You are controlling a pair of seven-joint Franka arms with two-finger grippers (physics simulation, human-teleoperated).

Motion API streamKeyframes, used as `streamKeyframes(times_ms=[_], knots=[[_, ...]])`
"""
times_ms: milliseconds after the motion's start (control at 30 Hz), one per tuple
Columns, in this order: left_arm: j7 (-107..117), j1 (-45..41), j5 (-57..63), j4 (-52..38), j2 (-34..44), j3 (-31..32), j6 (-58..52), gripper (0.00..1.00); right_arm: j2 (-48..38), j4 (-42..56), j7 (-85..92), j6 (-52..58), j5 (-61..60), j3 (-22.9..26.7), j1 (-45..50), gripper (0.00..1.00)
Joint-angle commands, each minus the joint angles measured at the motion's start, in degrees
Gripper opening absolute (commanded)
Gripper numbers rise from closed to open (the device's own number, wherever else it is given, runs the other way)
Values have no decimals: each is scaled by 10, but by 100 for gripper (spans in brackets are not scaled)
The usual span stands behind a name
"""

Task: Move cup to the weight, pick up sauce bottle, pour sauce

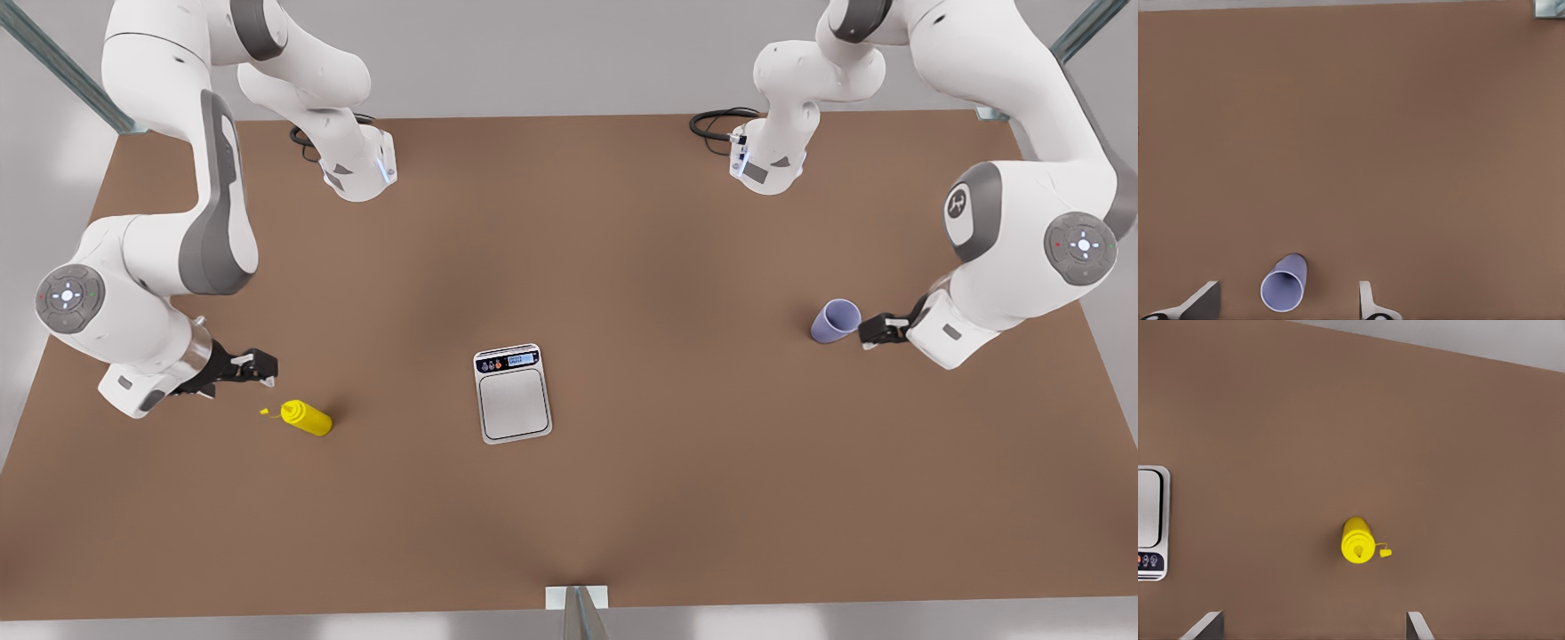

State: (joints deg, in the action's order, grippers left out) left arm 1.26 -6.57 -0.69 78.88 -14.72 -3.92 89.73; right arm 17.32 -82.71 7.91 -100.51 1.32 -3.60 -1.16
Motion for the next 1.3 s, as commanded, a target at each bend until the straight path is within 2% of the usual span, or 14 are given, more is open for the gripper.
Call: streamKeyframes(times_ms=[0,100,133,200,267,333,400,467,533,700,867,1000,1033,1267], knots=[[1,0,0,12,5,0,2,100,0,0,0,0,0,0,0,100],[8,0,1,51,14,-1,40,100,1,-5,13,-13,0,0,-4,100],[13,-1,1,51,9,-1,48,100,2,-9,68,-22,1,0,-12,100],[28,-13,2,94,13,-1,76,100,10,-40,261,-68,-38,-1,-59,100],[30,-15,26,151,15,0,116,100,28,-85,523,-108,-156,-1,-139,100],[30,-25,49,217,35,-1,162,100,51,-122,676,-108,-242,-1,-197,100],[53,-25,48,237,42,-1,171,100,71,-156,823,-101,-318,-1,-236,100],[54,-25,48,389,108,-3,289,100,104,-193,1012,-95,-383,-1,-273,100],[53,-25,48,415,123,-6,288,100,142,-193,1153,-86,-413,-1,-296,100],[30,-24,49,426,106,-21,267,100,226,-188,1281,-86,-554,-1,-313,100],[30,-25,48,436,62,-31,261,100,259,-190,1304,-80,-554,-4,-300,100],[31,-25,49,530,83,-31,323,100,259,-179,1360,-88,-572,-4,-308,100],[31,-25,49,534,77,-32,333,100,263,-179,1408,-87,-598,-4,-307,100],[33,-25,47,544,57,-54,370,100,304,-184,1419,-32,-647,-4,-307,100]])
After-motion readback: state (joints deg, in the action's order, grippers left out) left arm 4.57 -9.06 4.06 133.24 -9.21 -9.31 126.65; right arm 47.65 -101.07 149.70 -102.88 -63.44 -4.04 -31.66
